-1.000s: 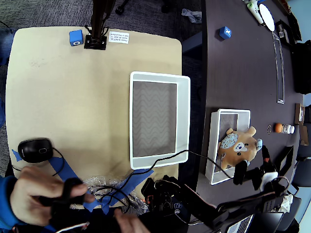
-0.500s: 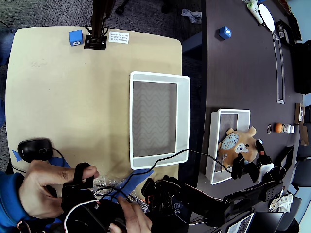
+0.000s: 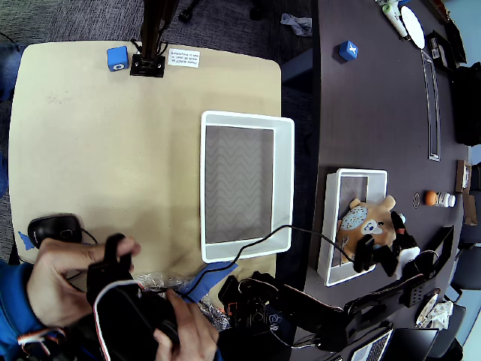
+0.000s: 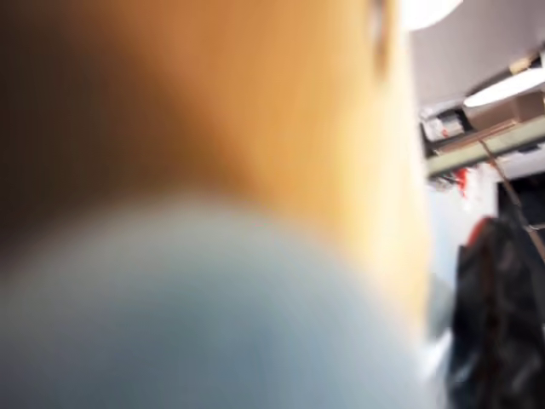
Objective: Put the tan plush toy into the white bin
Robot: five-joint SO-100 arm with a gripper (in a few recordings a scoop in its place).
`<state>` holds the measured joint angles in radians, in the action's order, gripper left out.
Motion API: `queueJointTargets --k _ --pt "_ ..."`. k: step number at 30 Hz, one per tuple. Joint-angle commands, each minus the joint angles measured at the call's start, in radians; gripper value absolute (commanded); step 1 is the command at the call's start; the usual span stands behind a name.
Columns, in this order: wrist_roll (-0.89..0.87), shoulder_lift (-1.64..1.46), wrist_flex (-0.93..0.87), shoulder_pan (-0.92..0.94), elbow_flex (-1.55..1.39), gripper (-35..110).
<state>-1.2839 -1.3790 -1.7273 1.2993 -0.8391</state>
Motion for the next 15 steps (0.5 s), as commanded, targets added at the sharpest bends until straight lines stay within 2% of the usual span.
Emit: queueJointTargets --k 1,15 --pt "0.009 -0.051 -0.009 -0.028 -0.026 55" --pt "0.009 -0.035 -0.009 -0.008 -0.048 72"
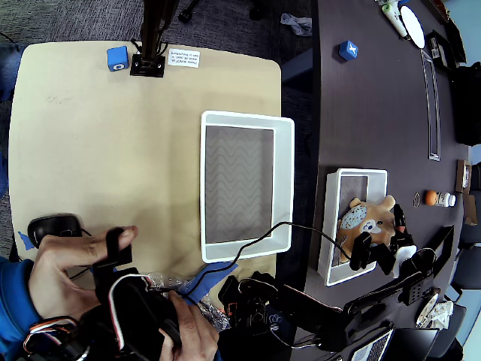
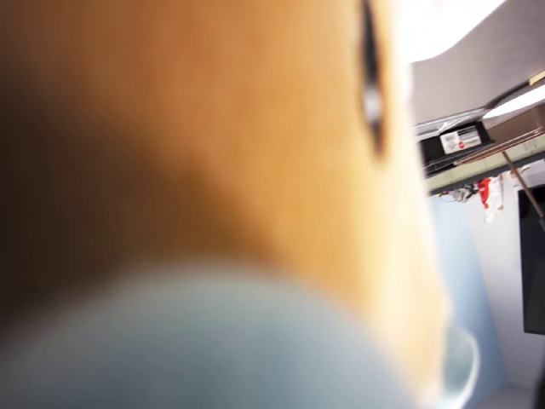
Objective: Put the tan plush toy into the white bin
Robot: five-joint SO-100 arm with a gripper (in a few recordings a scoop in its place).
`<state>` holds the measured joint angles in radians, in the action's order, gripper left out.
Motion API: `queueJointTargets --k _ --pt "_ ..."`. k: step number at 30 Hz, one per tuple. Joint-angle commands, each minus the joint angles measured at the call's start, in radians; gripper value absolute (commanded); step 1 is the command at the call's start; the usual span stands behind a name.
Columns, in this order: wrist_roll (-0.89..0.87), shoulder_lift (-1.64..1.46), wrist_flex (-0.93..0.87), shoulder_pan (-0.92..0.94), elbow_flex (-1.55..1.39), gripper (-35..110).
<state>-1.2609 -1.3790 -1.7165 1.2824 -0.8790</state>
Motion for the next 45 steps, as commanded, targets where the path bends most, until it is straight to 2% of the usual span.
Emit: queueJointTargets --k 1,15,36,39,45 --pt "-0.015 -0.035 -0.02 0.018 -0.008 72" --pt "-0.091 -0.048 -0.02 0.127 -0.003 72" --pt "-0.104 0.114 -0.017 0.127 -0.006 71" --pt "-0.104 0.127 -0.017 0.114 -0.006 64" --pt "-0.104 0.133 -0.018 0.092 -0.006 40"
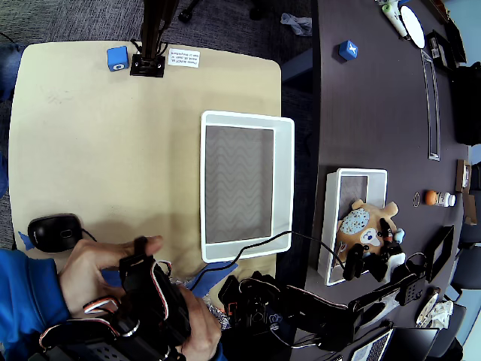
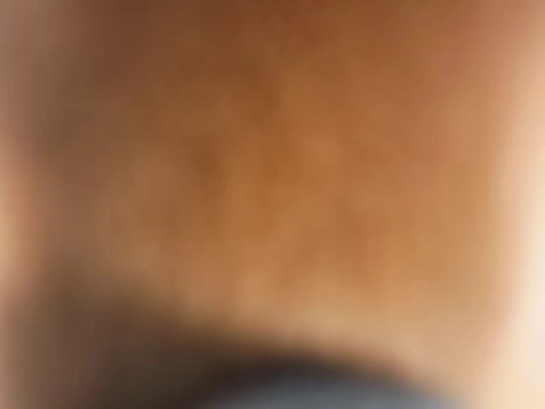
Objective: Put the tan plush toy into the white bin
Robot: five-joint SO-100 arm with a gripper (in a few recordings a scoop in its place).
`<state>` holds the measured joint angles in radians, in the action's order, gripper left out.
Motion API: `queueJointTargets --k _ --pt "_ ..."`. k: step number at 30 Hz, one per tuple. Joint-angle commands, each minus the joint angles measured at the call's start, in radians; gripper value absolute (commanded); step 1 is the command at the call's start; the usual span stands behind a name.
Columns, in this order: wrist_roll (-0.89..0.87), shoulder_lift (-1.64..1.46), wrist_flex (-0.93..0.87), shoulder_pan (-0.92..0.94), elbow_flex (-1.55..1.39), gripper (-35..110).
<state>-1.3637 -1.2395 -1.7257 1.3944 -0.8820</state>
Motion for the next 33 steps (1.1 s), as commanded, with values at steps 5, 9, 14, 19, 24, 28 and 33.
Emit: queueJointTargets --k 5,9,14,19,24,28,33 --pt "0.0 -0.008 -0.009 -0.021 -0.003 20" --pt "0.0 -0.008 -0.009 -0.021 -0.003 7" --pt "0.0 -0.008 -0.009 -0.021 -0.002 -1" --pt "0.002 -0.011 -0.009 -0.02 0.012 0" --pt "0.002 -0.118 -0.008 -0.008 0.015 0" --pt "0.002 -0.233 -0.008 -0.008 0.015 0" --pt "0.003 -0.387 -0.009 -0.02 0.011 0"
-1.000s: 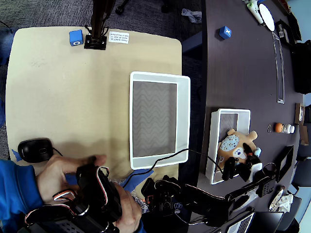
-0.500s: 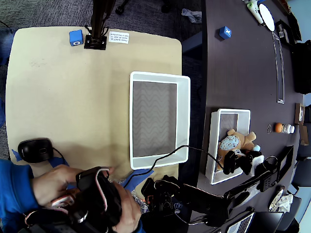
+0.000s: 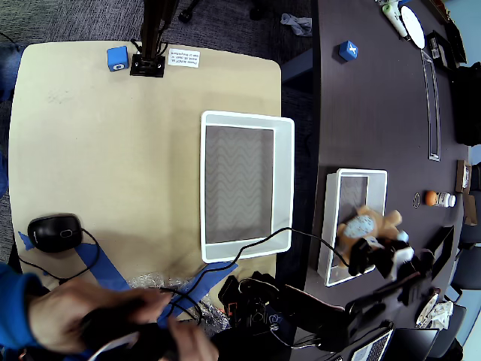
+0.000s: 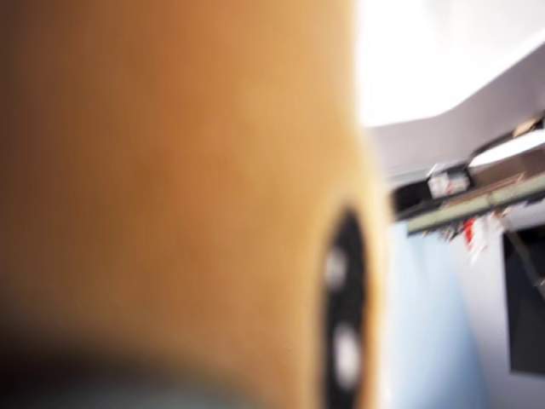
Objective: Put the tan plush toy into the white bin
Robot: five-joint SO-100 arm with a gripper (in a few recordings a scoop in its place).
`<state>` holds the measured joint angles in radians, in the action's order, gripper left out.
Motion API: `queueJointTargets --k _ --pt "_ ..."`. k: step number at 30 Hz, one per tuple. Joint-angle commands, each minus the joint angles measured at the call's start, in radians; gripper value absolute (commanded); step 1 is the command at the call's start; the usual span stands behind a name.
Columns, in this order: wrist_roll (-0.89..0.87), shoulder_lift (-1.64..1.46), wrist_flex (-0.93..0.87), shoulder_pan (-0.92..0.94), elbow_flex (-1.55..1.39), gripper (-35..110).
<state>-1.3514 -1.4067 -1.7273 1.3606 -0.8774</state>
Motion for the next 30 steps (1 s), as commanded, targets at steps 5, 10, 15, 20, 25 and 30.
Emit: queueJointTargets --k 5,10,15,20,25,30 --pt "-0.009 -0.364 -0.008 -0.025 0.005 0" --pt "-0.009 -0.532 -0.008 -0.132 -0.003 0" --pt "0.038 -0.69 -0.009 -0.299 -0.008 0" --pt "0.207 -0.742 -0.011 -0.506 -0.011 0" --pt "0.403 -0.761 -0.012 -0.692 -0.011 0" --pt "0.541 -0.755 -0.014 -0.853 -0.037 0"
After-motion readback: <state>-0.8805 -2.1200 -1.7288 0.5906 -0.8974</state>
